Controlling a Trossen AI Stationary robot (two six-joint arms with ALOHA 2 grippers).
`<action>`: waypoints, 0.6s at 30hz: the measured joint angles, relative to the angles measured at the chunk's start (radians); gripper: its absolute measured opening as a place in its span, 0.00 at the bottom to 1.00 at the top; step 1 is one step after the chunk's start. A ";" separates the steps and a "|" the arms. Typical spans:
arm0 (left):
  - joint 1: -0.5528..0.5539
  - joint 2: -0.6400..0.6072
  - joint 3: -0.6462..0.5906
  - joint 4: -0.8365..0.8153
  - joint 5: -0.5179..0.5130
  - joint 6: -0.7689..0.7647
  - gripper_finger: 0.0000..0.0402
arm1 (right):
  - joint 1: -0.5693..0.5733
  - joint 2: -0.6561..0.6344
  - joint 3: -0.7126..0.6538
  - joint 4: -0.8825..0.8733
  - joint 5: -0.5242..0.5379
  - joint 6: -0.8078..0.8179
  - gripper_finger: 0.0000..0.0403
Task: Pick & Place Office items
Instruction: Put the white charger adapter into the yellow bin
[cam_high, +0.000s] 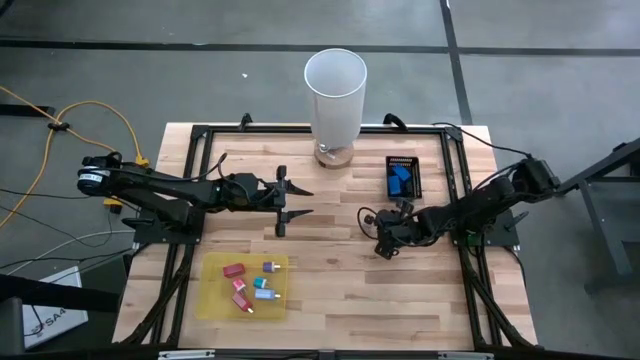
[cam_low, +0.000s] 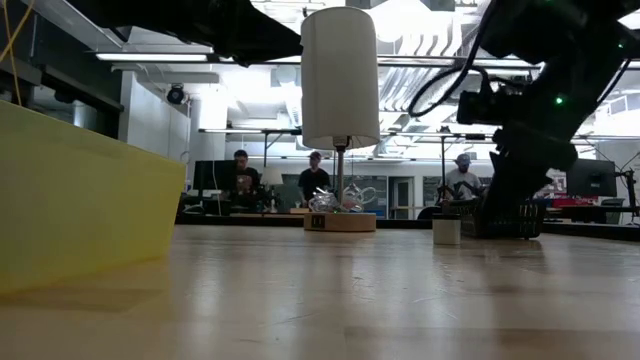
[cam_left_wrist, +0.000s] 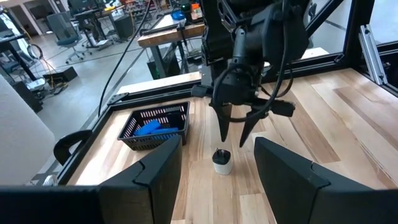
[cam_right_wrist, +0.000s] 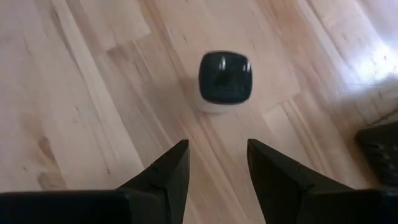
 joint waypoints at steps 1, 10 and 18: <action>0.000 0.000 0.000 0.000 0.000 0.000 0.48 | 0.000 0.003 0.000 0.008 0.001 0.002 0.37; 0.000 0.000 0.000 0.000 0.000 0.000 0.48 | 0.000 0.009 0.001 0.010 0.000 0.006 0.37; 0.000 0.000 0.000 0.003 0.000 0.000 0.48 | 0.000 0.012 0.001 0.020 0.002 0.003 0.37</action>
